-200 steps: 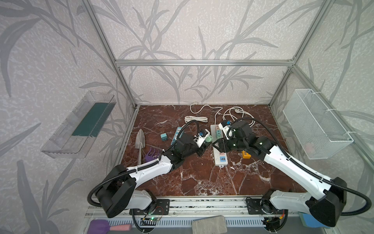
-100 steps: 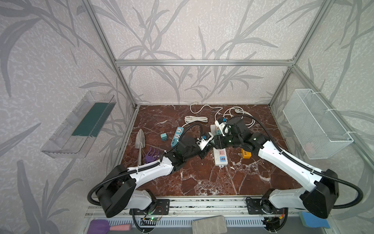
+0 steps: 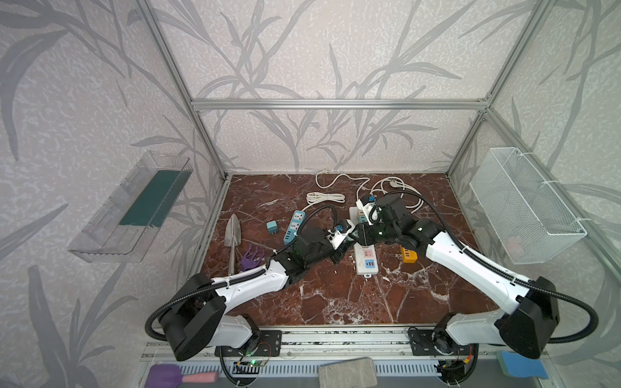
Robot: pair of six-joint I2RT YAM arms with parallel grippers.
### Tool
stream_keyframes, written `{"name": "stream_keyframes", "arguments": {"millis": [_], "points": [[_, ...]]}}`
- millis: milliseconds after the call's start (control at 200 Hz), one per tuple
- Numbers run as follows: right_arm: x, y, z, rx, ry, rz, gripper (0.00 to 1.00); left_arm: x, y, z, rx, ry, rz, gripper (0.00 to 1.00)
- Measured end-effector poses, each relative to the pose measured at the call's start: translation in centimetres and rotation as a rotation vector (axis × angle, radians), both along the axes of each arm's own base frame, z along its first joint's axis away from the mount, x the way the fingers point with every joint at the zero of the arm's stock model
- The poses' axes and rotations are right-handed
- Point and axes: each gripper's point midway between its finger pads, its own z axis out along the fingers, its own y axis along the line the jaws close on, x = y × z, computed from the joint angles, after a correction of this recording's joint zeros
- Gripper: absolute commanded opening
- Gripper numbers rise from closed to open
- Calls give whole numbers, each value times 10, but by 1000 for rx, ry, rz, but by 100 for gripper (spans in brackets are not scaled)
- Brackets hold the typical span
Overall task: Insert the plug
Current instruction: 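Close right gripper on the light-green adapter while left gripper holds it, then carry the light-green adapter to the white strip while left arm withdraws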
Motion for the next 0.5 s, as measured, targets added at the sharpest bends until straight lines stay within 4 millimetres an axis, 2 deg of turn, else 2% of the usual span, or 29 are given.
{"name": "stream_keyframes", "arguments": {"millis": [70,110,185,310,500], "points": [[0,0,0,1,1,4,4,1,1,0,1,0,8,41],[0,0,0,-1,-3,7,0,1,1,0,2,-1,11,51],[0,0,1,2,-2,2,0,4,2,1,-1,-4,32,64],[3,-3,3,-7,-18,-21,0,12,8,8,-10,-34,92,76],[11,-20,21,-7,-116,-110,0,16,24,35,-69,-94,199,81]]}}
